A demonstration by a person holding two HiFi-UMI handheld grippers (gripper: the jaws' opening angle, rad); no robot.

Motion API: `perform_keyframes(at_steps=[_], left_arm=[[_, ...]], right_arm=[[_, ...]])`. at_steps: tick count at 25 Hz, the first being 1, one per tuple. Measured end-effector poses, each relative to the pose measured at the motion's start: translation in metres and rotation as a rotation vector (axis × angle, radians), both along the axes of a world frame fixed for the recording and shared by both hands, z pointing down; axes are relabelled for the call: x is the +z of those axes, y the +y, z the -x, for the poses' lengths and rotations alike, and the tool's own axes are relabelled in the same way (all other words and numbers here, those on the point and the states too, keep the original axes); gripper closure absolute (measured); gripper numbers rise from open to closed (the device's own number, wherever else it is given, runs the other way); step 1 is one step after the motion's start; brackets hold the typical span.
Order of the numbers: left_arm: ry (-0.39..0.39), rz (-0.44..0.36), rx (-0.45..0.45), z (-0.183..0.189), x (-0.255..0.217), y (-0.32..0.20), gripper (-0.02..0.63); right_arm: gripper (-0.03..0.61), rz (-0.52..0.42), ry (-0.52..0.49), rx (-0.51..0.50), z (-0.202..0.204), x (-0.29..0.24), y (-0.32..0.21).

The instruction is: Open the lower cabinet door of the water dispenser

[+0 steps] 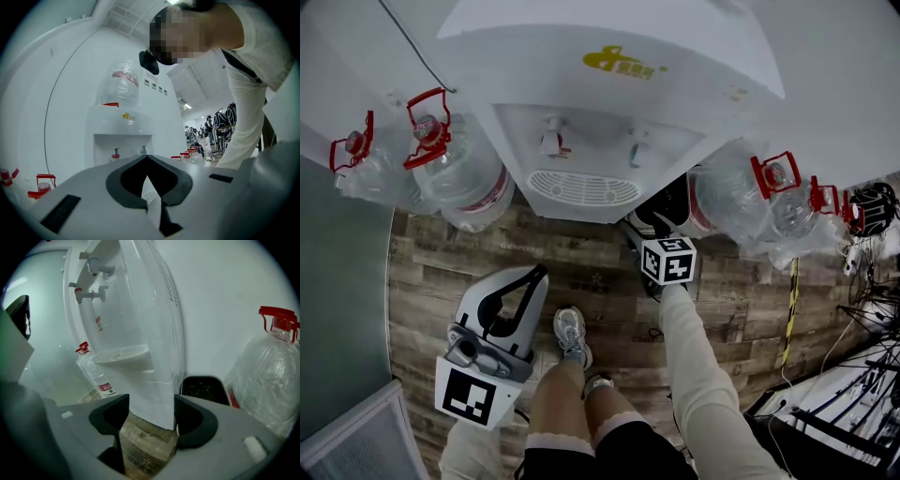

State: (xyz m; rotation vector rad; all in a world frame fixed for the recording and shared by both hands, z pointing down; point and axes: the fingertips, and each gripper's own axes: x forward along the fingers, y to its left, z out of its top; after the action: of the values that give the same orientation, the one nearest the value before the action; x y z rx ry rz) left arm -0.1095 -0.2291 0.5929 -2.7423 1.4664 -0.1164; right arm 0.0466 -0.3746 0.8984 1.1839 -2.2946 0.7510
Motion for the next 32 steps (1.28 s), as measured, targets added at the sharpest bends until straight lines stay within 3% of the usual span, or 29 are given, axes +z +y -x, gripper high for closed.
perform_keyframes(at_steps=[9, 15, 19, 32], left_arm=[[0.000, 0.007, -0.018, 0.018, 0.019, -0.009, 0.615], [0.001, 0.011, -0.043, 0.034, 0.022, -0.011, 0.615], [0.012, 0.009, -0.055, 0.036, 0.021, -0.011, 0.615], [0.023, 0.018, -0.048, 0.025, 0.006, 0.009, 0.615]], right_arm=[[0.243, -0.001, 0.046, -0.035, 0.015, 0.019, -0.033], [0.238, 0.036, -0.035, 0.041, 0.020, 0.017, -0.040], [0.239, 0.047, -0.003, 0.041, 0.020, 0.017, -0.038], [0.250, 0.091, -0.021, 0.064, 0.020, 0.017, 0.027]])
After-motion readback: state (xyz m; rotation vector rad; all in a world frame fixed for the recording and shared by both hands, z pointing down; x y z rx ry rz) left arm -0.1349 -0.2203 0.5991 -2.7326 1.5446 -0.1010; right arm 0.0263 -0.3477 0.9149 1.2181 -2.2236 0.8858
